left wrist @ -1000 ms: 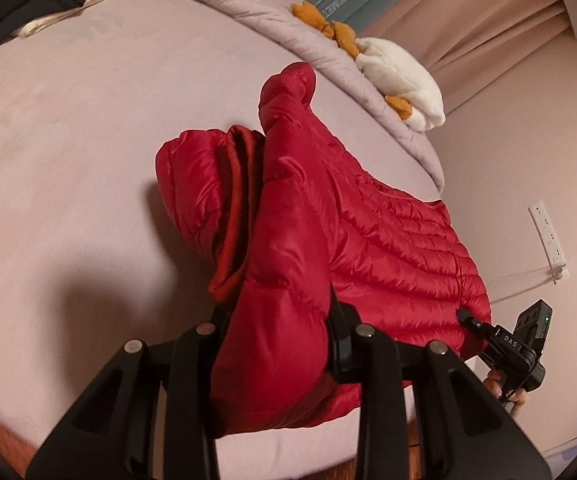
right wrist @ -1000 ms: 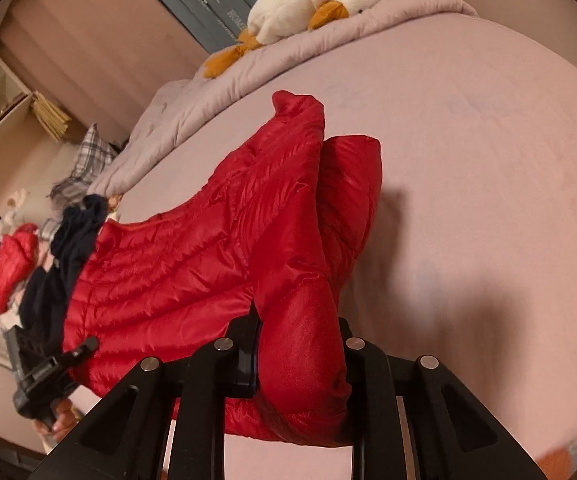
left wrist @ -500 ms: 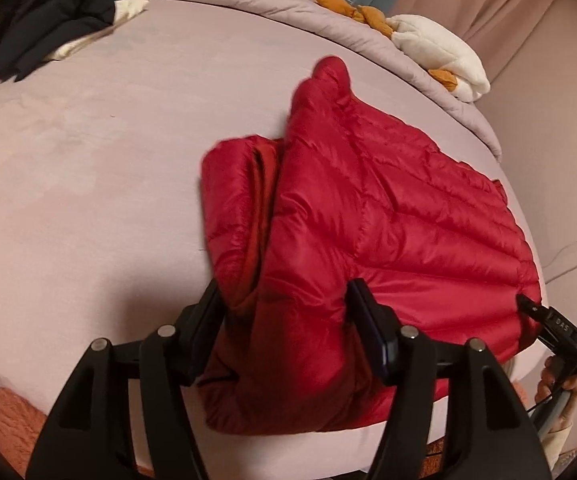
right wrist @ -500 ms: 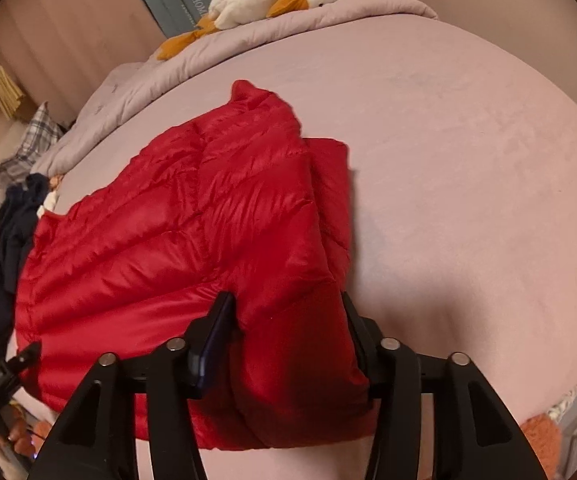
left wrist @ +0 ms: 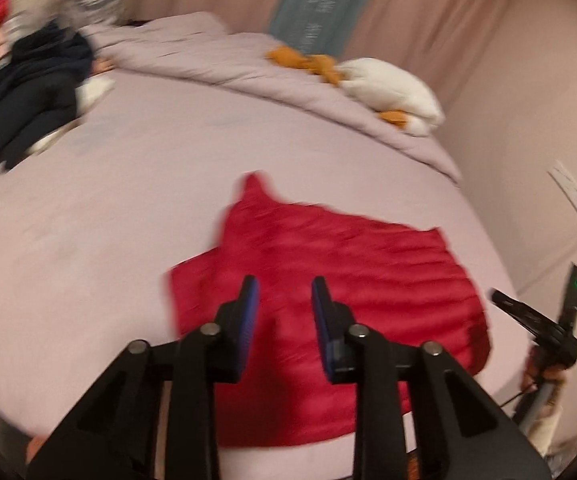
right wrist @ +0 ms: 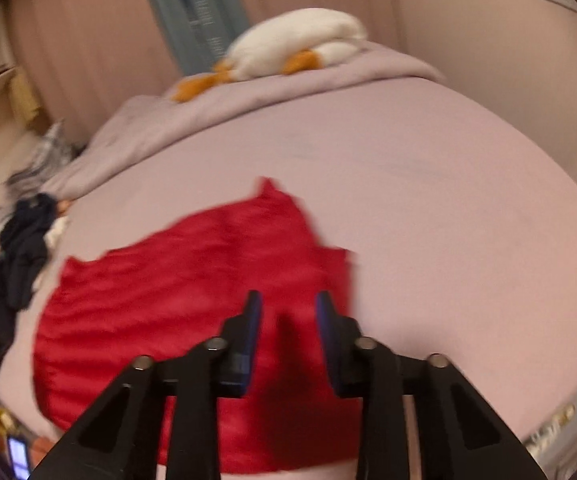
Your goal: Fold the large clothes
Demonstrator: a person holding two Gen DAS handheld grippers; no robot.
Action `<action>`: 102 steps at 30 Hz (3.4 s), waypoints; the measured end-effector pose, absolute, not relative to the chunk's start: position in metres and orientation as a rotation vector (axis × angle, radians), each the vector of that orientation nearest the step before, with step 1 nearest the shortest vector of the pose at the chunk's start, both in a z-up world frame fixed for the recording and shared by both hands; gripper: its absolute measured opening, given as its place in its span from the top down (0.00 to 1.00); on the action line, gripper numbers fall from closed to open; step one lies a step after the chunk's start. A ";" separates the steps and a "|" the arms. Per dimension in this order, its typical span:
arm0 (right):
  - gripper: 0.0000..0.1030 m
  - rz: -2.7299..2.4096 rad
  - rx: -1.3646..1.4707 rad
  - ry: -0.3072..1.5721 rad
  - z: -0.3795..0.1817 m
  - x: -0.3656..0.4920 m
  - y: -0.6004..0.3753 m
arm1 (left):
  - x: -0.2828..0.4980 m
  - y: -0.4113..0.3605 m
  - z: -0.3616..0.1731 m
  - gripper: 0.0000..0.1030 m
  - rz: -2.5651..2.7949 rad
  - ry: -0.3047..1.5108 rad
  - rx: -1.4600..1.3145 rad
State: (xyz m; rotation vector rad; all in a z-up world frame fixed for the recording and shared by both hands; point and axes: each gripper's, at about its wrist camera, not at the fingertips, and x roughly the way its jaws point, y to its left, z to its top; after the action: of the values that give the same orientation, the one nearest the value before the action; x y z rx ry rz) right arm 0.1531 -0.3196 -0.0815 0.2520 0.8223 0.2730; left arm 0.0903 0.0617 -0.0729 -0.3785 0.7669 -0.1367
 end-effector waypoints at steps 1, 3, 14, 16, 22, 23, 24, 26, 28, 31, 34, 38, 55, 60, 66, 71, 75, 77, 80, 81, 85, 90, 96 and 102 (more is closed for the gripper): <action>0.77 0.328 0.244 0.815 -0.078 0.159 -0.307 | 0.103 0.049 -0.074 0.81 -0.177 0.768 -0.371; 0.77 0.410 0.230 0.816 -0.075 0.165 -0.282 | 0.128 0.027 -0.080 0.86 -0.242 0.802 -0.364; 0.88 0.448 0.161 0.942 -0.133 0.217 -0.212 | 0.212 -0.009 -0.159 0.89 -0.067 0.946 -0.210; 0.90 0.423 0.147 0.934 -0.138 0.219 -0.216 | 0.214 -0.001 -0.164 0.90 -0.054 0.942 -0.209; 1.00 0.360 0.122 0.924 -0.136 0.221 -0.225 | 0.218 0.014 -0.172 0.95 0.001 0.942 -0.208; 1.00 0.356 0.120 0.923 -0.136 0.221 -0.226 | 0.219 0.015 -0.173 0.95 0.009 0.943 -0.208; 1.00 0.350 0.114 0.921 -0.135 0.222 -0.225 | 0.218 0.016 -0.172 0.95 0.012 0.942 -0.209; 1.00 0.325 0.093 0.913 -0.134 0.224 -0.223 | 0.216 0.021 -0.173 0.96 0.025 0.942 -0.209; 1.00 0.291 0.074 0.906 -0.135 0.227 -0.228 | 0.218 0.023 -0.174 0.96 0.041 0.943 -0.200; 1.00 0.282 0.091 0.914 -0.136 0.229 -0.236 | 0.219 0.028 -0.174 0.96 0.085 0.943 -0.180; 1.00 0.258 0.077 0.908 -0.137 0.226 -0.242 | 0.218 0.037 -0.176 0.96 0.086 0.948 -0.204; 1.00 0.247 0.086 0.910 -0.138 0.224 -0.249 | 0.216 0.046 -0.176 0.96 0.108 0.949 -0.214; 1.00 0.267 0.148 0.908 -0.139 0.218 -0.265 | 0.201 0.058 -0.172 0.96 0.126 0.986 -0.335; 1.00 0.278 0.173 0.903 -0.138 0.215 -0.268 | 0.191 0.058 -0.163 0.96 0.130 0.978 -0.355; 1.00 0.211 0.165 0.874 -0.132 0.205 -0.276 | 0.162 0.063 -0.148 0.96 0.185 0.933 -0.353; 1.00 0.169 0.187 0.854 -0.125 0.195 -0.291 | 0.139 0.052 -0.132 0.91 0.180 0.892 -0.345; 1.00 0.139 0.183 0.834 -0.117 0.185 -0.299 | 0.125 0.044 -0.125 0.88 0.161 0.884 -0.359; 1.00 0.137 0.184 0.830 -0.112 0.180 -0.302 | 0.117 0.040 -0.123 0.87 0.144 0.880 -0.372; 1.00 0.119 0.170 0.791 -0.101 0.168 -0.308 | 0.106 0.034 -0.121 0.87 0.120 0.883 -0.404; 1.00 0.111 0.170 0.782 -0.099 0.166 -0.310 | 0.105 0.033 -0.119 0.86 0.115 0.883 -0.408; 1.00 0.124 0.199 0.765 -0.092 0.156 -0.320 | 0.088 0.022 -0.108 0.69 0.083 0.853 -0.415; 1.00 0.187 0.204 0.739 -0.082 0.142 -0.322 | 0.071 0.013 -0.096 0.62 0.023 0.824 -0.436; 1.00 0.232 0.178 0.671 -0.064 0.119 -0.319 | 0.044 0.012 -0.082 0.38 0.016 0.741 -0.495; 1.00 0.308 0.188 0.608 -0.048 0.101 -0.316 | 0.027 0.005 -0.059 0.14 -0.049 0.674 -0.513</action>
State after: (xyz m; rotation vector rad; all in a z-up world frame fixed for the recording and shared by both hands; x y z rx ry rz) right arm 0.1010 -0.3158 -0.0482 0.1880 0.6076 0.3083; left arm 0.0272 0.0050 -0.0588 -0.5128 0.6737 -0.0490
